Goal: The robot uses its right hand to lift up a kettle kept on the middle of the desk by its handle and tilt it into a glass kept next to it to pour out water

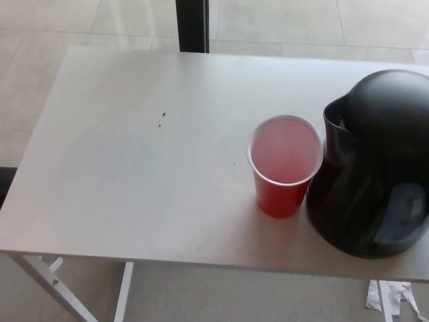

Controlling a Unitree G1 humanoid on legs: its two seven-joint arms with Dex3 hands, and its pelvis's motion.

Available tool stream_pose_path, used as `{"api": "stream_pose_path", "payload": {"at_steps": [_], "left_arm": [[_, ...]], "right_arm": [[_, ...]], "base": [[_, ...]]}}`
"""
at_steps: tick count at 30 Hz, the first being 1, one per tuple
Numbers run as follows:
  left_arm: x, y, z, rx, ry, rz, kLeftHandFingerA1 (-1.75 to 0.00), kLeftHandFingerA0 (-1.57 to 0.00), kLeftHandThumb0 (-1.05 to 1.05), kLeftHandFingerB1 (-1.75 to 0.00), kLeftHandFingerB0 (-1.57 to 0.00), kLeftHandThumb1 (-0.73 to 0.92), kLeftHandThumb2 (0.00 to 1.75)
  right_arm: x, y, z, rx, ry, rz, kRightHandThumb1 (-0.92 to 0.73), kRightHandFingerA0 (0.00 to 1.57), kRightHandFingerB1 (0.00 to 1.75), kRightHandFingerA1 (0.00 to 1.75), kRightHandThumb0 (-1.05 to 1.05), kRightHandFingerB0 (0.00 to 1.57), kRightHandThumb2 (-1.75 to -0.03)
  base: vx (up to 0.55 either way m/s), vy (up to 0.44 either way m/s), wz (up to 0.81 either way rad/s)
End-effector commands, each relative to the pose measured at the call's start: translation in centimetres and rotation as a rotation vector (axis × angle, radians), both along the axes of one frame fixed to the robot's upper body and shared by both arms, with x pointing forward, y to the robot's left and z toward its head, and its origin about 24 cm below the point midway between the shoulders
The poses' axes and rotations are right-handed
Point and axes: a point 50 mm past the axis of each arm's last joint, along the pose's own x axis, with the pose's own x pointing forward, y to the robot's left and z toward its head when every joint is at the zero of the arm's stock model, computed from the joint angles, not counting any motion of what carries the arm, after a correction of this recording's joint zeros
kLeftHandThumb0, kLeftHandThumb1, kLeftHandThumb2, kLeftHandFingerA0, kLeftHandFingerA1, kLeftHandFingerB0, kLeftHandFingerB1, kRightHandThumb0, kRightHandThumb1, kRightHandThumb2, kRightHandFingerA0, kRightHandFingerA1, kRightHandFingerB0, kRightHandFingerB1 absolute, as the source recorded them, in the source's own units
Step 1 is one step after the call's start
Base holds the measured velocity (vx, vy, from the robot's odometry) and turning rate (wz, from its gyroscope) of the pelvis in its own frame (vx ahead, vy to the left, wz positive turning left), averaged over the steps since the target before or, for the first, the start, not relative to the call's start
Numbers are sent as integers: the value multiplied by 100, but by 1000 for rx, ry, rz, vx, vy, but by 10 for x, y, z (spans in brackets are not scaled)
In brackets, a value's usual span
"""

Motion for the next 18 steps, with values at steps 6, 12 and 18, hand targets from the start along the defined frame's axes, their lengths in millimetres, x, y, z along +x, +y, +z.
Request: {"api": "stream_pose_path", "payload": {"at_steps": [6, 12, 18], "left_arm": [[7, 4, 8, 34, -6, -8, -63, -56, -105, -90, -39, 45, 135], [7, 3, 8, 25, -15, -7, -65, -53, -105, -92, -41, 57, 108], [9, 3, 10, 28, -15, -18, -63, -53, -105, -90, -39, 44, 133]], "right_arm": [[9, 20, 29, -98, -34, 5, -44, 120, 130, 140, -15, 104, -119], [12, 35, 45, -42, -26, 13, -40, 88, 153, 175, -15, 80, -125], [18, 49, 63, 26, -44, 25, -41, 119, 132, 142, -26, 102, -121]], "base": [[0, 0, 0], [0, 0, 0], [0, 0, 0]]}}
